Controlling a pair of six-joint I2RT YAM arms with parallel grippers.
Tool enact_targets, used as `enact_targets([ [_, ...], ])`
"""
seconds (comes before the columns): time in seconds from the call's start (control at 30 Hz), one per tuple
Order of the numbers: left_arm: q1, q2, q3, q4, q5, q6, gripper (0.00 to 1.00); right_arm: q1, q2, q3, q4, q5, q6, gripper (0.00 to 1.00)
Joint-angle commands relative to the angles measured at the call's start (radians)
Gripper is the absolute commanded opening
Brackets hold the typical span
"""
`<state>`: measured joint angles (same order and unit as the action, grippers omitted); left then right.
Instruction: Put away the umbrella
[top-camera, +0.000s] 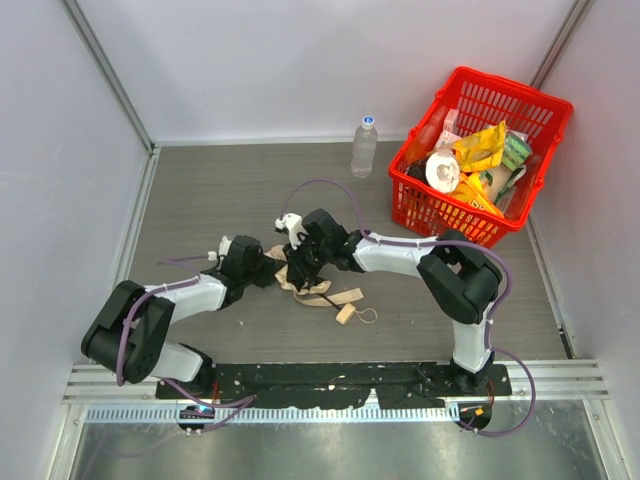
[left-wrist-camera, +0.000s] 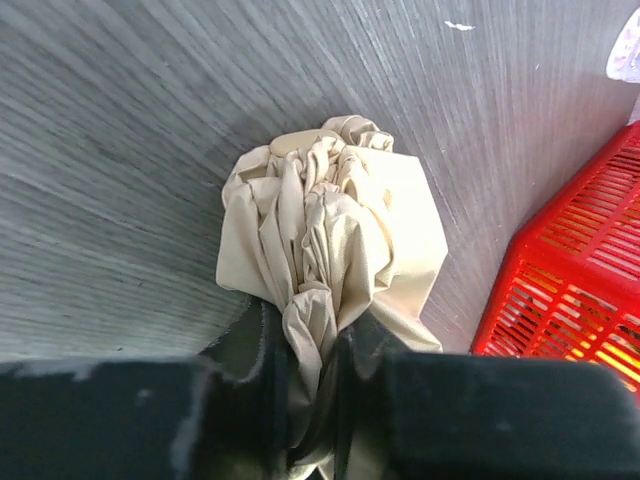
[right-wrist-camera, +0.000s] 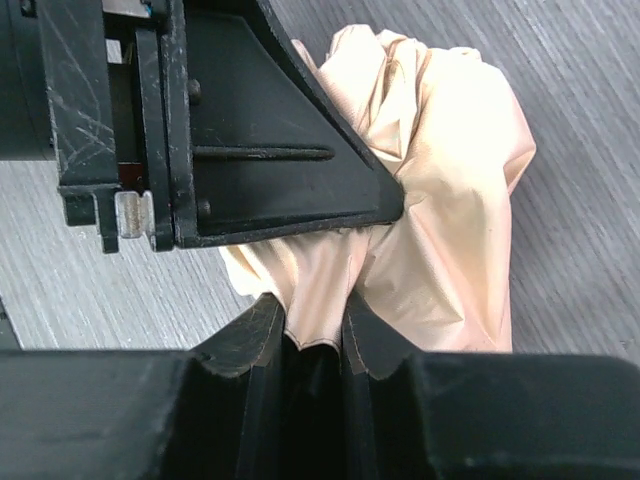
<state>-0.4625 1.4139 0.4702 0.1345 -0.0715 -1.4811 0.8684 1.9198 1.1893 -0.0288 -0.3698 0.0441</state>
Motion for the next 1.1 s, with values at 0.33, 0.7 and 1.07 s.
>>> enact_targets([
  [0.33,-0.005,0.043,-0.058,-0.174,0.061,-0.001,0.0,0.196,-0.015,-0.048,-0.154,0.489,0.004,0.56],
  [0.7,-0.005,0.002,-0.033,-0.288,0.122,-0.018,0.0,0.244,0.232,0.104,-0.319,0.853,-0.107,0.52],
  [1.07,-0.005,-0.062,-0.058,-0.21,0.113,-0.016,0.0,0.18,0.182,0.05,-0.376,0.575,-0.113,0.01],
])
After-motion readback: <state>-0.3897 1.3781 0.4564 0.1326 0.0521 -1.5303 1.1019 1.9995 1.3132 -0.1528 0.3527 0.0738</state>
